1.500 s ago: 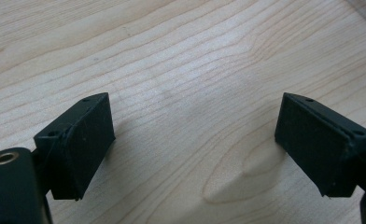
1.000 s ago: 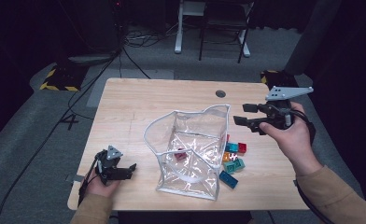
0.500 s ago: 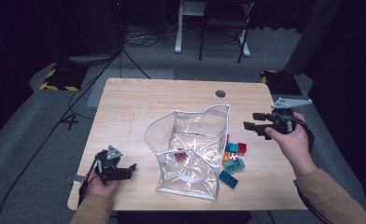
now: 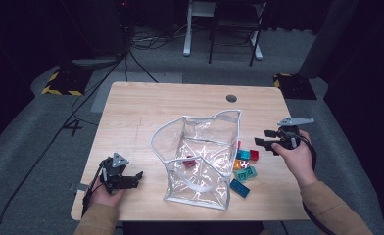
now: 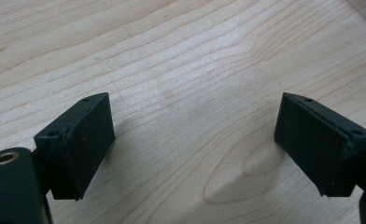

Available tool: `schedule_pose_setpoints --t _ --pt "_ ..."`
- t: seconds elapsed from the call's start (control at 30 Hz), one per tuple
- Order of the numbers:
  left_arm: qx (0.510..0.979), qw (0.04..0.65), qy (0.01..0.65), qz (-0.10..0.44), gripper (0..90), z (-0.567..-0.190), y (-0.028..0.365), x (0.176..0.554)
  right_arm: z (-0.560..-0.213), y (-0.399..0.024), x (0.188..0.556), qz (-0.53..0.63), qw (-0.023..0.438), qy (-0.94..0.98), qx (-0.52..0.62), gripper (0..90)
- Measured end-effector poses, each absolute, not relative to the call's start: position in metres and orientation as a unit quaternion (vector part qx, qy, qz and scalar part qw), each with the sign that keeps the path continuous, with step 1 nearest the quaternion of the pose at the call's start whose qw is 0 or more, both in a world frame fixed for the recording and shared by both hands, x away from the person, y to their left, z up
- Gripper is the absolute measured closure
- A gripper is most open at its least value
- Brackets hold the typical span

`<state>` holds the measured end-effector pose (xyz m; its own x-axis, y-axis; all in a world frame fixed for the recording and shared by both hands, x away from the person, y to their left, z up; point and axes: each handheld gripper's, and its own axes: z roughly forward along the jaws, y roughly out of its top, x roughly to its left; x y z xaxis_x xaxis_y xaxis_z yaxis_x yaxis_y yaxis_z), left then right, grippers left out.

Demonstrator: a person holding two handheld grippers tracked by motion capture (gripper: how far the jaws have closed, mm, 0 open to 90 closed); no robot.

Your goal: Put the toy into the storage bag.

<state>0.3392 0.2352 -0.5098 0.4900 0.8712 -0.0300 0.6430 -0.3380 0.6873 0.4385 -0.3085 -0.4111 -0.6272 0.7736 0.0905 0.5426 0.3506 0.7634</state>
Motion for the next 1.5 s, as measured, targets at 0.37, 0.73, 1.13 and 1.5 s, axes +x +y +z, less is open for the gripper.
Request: schedule_pose_setpoints --t 0.37,0.73,1.13,1.5 --pt "0.799 0.326 0.474 0.175 12.3 -0.510 0.235 0.339 -0.456 -0.308 0.442 0.371 0.142 0.815 0.422 36.8" --pt "0.799 0.327 0.474 0.175 12.3 -0.510 0.235 0.339 -0.478 -0.300 0.443 0.357 0.136 0.820 0.426 36.7" --pt "0.799 0.326 0.474 0.175 12.3 -0.510 0.235 0.339 -0.482 -0.318 0.442 0.342 0.151 0.816 0.440 37.9" --pt "0.799 0.326 0.474 0.175 12.2 -0.510 0.235 0.339 -0.479 -0.324 0.437 0.326 0.163 0.828 0.427 58.9"
